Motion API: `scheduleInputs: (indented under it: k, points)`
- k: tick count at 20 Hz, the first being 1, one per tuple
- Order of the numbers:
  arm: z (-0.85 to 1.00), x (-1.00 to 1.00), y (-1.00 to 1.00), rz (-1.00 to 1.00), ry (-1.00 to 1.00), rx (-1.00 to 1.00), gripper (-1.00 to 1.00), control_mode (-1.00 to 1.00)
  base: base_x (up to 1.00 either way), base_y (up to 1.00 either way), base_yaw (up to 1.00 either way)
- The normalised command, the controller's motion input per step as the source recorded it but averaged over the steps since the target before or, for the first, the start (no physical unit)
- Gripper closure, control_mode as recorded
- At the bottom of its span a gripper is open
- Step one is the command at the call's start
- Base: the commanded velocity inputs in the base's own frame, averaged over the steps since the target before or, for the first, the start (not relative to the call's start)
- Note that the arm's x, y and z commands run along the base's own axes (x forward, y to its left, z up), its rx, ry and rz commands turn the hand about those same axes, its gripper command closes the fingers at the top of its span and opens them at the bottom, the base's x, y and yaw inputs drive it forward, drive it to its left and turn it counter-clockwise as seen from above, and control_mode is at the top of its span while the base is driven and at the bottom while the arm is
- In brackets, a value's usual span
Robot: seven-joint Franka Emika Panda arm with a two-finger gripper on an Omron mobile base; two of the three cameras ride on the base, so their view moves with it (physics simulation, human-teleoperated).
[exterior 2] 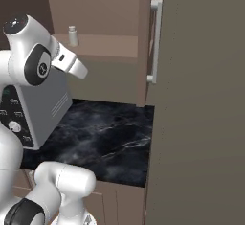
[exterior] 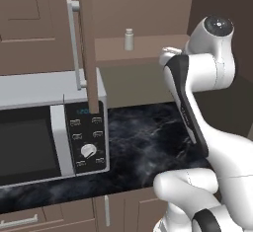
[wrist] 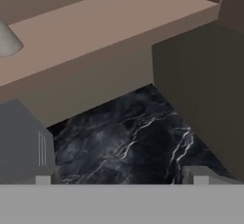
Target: Move the shaker and ketchup from the cabinet to the dining counter.
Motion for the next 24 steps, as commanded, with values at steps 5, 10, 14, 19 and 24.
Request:
scheduleInputs:
  k: [5, 10, 14, 19, 24]
  points:
    - [0.17, 0.00, 0.16, 0.16, 0.02, -0.06, -1.00, -1.00, 0.00, 0.00, 0.00]
    - [0.19, 0.06, 0.06, 0.23, 0.00, -0.05, -1.00, -1.00, 0.00, 0.00, 0.00]
    - [0.06, 0.10, 0.14, 0.26, -0.11, -0.01, -1.00, -1.00, 0.00, 0.00, 0.00]
    - [0.00, 0.28, 0.27, 0.23, -0.27, 0.00, -1.00, -1.00, 0.00, 0.00, 0.00]
    - [0.02, 0.37, 0.32, 0.13, -0.20, 0.00, -1.00, -1.00, 0.00, 0.00, 0.00]
